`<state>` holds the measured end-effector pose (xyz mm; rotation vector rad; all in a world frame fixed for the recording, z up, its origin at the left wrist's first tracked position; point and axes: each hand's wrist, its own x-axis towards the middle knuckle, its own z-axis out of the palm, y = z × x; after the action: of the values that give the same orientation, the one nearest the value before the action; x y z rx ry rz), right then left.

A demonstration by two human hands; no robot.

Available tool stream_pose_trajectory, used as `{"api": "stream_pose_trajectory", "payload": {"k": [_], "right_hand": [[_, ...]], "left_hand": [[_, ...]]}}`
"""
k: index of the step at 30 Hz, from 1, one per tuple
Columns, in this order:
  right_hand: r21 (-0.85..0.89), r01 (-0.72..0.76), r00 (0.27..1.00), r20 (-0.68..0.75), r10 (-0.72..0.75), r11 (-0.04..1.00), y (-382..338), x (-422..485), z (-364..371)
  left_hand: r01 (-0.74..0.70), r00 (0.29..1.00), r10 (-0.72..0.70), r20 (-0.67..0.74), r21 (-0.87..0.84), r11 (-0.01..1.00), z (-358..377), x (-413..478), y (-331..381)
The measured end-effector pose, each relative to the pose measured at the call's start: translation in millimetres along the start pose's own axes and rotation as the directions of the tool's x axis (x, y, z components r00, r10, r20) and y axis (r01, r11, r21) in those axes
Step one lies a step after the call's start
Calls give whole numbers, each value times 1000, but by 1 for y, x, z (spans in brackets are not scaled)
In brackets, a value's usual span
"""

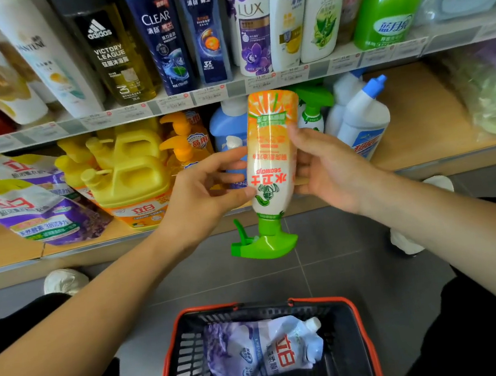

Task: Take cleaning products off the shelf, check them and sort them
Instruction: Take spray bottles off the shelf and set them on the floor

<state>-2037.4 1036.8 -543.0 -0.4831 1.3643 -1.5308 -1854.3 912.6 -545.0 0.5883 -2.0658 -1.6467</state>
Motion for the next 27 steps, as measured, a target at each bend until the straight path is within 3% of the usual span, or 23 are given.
{"api": "stream_pose_trajectory", "payload": {"k": [4,7,9,12,16,21,24,27], "right_hand": [[3,38,999,29,-38,999,3,-2,-1],[45,63,997,47,-65,997,4,-1,-4],[79,79,994,68,-84,994,3,0,-7],[104,110,991,71,-118,988,0,-1,-13],[164,143,989,14,-147,976,0,-3,-21],[242,187,982,-68,-176,952,7,0,-46],[281,125,987,-130,-92,952,21,8,-66],[306,50,985,-172,3,951,38,14,-80]], "left_hand": [[-12,998,17,68,-74,997,0,-1,-3],[33,997,-36,65,49,998,-4,0,-11],[167,983,-178,49,176,970,-4,0,-22],[396,898,-427,104,229,889,-2,-9,-37],[413,885,-419,203,75,908,7,-18,-54],[385,920,-378,100,-70,920,8,-13,-61],[375,926,-375,42,-218,901,-1,-5,-62],[432,900,-426,91,-316,845,0,0,-63]]}}
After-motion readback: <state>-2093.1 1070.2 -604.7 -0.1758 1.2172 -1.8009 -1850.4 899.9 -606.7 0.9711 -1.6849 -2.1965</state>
